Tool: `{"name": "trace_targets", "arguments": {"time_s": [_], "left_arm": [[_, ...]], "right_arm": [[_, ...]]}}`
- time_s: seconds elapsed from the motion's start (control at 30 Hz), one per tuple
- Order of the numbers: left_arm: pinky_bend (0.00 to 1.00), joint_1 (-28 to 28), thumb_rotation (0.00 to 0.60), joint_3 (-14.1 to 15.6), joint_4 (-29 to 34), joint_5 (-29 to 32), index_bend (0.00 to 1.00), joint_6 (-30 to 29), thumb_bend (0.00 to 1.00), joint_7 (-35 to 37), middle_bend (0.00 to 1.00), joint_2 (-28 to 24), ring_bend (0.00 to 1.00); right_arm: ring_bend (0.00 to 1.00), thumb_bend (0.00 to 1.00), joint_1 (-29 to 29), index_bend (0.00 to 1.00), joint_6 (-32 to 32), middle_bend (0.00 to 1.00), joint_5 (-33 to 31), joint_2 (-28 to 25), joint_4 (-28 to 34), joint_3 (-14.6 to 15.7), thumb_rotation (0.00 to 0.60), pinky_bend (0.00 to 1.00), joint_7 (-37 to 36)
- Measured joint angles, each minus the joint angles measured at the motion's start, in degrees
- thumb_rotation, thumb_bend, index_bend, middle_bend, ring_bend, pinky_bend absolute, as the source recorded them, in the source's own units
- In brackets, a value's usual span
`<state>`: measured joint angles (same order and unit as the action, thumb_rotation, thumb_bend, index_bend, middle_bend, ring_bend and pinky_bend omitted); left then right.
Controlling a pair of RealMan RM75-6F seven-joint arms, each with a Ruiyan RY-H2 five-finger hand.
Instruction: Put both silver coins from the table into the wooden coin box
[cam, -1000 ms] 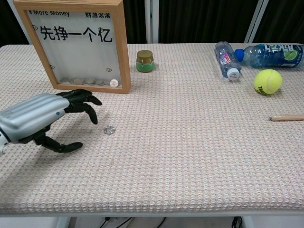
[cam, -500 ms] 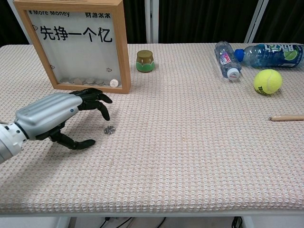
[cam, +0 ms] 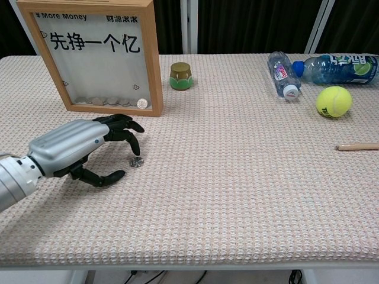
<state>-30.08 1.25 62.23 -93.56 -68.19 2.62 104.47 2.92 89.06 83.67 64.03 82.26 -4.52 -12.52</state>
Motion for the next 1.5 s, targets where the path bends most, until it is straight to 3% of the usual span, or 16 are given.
{"name": "trace_targets", "arguments": {"time_s": [1.5], "left_arm": [[0.11,-2.6,0.600,-0.1,-3.9,0.3,0.44,1.5,0.27,0.3,0.14,2.9,0.00]], "right_arm": [[0.00,0.33,0.3,0.00,-0.4,0.00,-0.6,0.0,-1.3,-0.1,0.600,0.00,-1.7]]}}
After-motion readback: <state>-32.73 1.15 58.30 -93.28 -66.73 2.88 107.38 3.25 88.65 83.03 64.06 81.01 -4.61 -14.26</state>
